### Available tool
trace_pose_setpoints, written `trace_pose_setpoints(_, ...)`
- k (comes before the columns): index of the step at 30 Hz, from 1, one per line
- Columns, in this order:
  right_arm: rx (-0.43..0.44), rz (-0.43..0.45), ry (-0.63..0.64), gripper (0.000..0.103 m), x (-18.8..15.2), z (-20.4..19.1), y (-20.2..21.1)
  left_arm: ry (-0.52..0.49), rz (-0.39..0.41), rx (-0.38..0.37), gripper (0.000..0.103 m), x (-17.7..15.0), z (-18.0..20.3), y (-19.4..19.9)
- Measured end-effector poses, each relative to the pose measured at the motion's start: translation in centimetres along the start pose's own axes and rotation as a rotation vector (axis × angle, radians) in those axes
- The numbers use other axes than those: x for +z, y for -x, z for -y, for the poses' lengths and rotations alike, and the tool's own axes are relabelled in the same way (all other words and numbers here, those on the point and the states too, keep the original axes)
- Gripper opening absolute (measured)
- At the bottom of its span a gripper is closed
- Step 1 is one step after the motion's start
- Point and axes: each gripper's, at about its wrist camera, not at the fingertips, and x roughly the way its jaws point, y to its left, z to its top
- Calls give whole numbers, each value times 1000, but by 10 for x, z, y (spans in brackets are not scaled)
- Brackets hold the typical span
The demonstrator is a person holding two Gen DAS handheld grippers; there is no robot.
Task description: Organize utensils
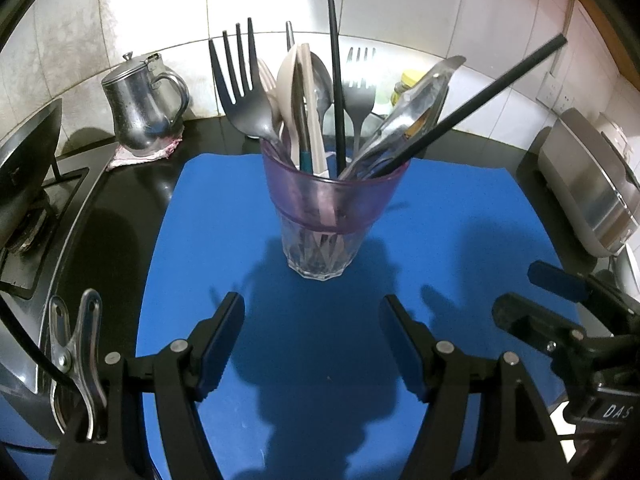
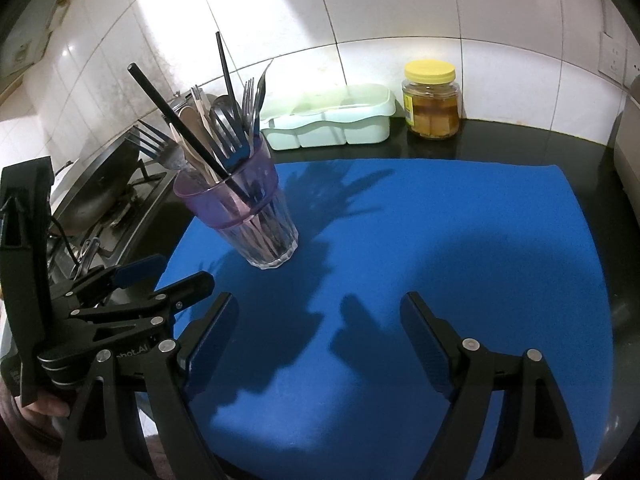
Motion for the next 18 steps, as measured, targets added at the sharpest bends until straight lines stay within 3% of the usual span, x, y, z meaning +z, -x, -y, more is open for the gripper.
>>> trace_pose_setpoints(18, -3, -4, 1, 85, 1, 0, 0, -7, -3, -2, 74, 0, 1, -1)
